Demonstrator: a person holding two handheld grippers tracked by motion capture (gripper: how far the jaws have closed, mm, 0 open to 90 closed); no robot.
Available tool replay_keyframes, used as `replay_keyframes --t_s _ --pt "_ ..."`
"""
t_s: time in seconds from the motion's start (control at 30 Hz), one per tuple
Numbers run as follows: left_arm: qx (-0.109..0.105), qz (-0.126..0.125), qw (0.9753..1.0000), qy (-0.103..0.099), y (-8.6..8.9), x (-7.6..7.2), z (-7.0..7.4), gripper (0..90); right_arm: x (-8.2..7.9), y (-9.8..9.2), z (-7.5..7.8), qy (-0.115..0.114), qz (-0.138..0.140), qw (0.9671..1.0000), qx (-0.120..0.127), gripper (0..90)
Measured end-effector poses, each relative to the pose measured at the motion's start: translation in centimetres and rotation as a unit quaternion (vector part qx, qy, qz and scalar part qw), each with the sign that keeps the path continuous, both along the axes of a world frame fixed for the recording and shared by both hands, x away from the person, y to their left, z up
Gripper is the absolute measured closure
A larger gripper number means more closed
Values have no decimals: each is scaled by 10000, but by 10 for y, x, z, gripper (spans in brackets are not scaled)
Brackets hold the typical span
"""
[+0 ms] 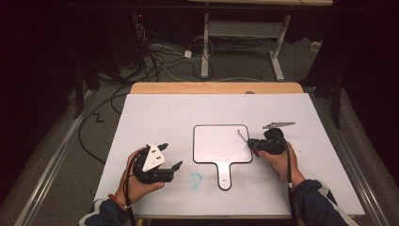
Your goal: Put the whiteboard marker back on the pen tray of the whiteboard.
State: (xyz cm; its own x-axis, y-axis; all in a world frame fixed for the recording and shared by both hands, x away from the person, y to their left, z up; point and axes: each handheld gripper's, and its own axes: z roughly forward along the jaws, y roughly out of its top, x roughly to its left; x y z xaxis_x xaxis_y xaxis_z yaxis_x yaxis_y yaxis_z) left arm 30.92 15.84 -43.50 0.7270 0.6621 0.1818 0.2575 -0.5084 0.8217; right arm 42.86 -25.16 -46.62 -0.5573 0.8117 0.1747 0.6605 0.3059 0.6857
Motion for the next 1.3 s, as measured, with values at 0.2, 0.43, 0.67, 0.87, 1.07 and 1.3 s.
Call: replay_keyframes --t_s 0.2,0.43,0.67,0.87,1.07,1.3 --pt "-78 142 9999 49 9 -3 -2 235 -3 13 3 -460 146 9969 -619 722" --pt "-65 90 9999 101 7 -2 -4 235 3 25 2 -1006 251 9871 -1224 676" --pt "-44 8 9998 178 4 -2 -7 235 6 14 0 -894 -10 9910 -997 666" --pt "50 -10 9999 160 4 -3 -9 223 5 11 0 -821 -142 9929 -853 601" --pt "129 143 9998 -5 11 -3 -11 201 -6 -2 15 -1187 21 9918 -477 496" --pt "271 514 9983 -78 26 -2 -16 187 -47 -24 34 -2144 470 9747 -423 417"
